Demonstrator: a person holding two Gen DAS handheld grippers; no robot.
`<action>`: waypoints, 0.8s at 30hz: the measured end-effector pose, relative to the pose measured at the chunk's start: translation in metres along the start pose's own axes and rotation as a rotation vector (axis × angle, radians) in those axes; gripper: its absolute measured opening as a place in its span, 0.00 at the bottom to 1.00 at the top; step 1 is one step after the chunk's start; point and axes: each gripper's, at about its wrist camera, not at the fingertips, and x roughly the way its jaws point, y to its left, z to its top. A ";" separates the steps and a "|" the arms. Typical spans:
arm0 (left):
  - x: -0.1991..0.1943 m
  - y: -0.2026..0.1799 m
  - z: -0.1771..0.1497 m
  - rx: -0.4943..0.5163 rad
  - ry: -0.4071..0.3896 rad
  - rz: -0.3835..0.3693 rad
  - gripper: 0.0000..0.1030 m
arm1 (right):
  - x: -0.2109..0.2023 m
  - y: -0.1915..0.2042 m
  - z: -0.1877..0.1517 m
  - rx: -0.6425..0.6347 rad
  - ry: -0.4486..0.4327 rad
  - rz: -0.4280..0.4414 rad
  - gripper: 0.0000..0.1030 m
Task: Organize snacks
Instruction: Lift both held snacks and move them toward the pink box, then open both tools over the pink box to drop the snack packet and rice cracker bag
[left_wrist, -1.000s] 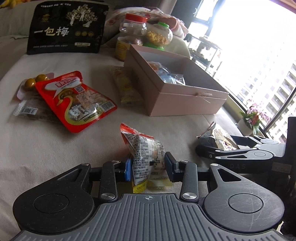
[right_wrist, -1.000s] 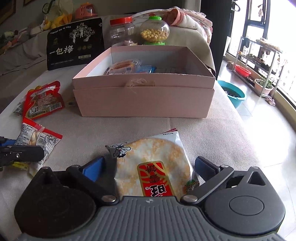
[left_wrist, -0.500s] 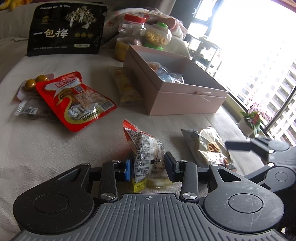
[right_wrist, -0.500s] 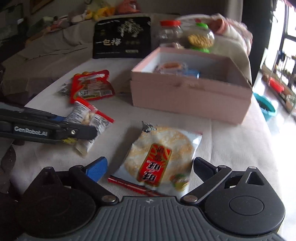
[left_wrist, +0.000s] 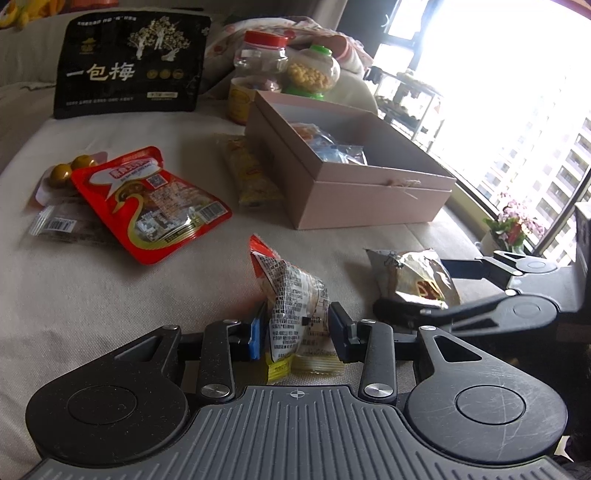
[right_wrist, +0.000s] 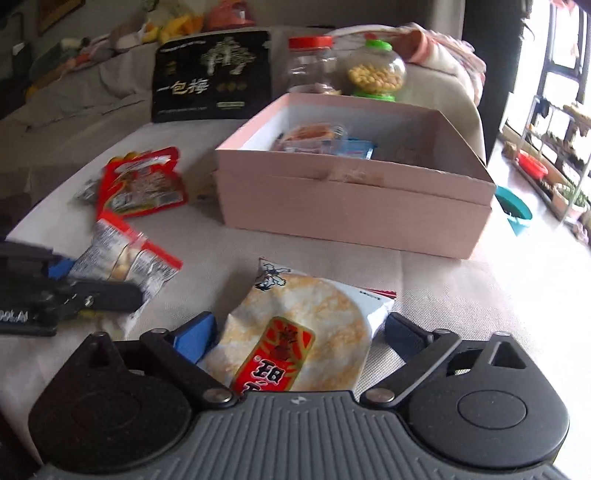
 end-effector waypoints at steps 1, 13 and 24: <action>0.000 -0.001 0.000 0.001 0.000 0.002 0.40 | -0.004 0.003 -0.001 -0.013 -0.005 0.005 0.82; -0.015 -0.021 -0.001 0.076 0.015 -0.034 0.33 | -0.045 -0.003 -0.003 -0.039 -0.042 -0.005 0.76; -0.070 -0.065 0.057 0.174 -0.146 -0.110 0.23 | -0.142 -0.053 0.075 -0.010 -0.340 -0.057 0.76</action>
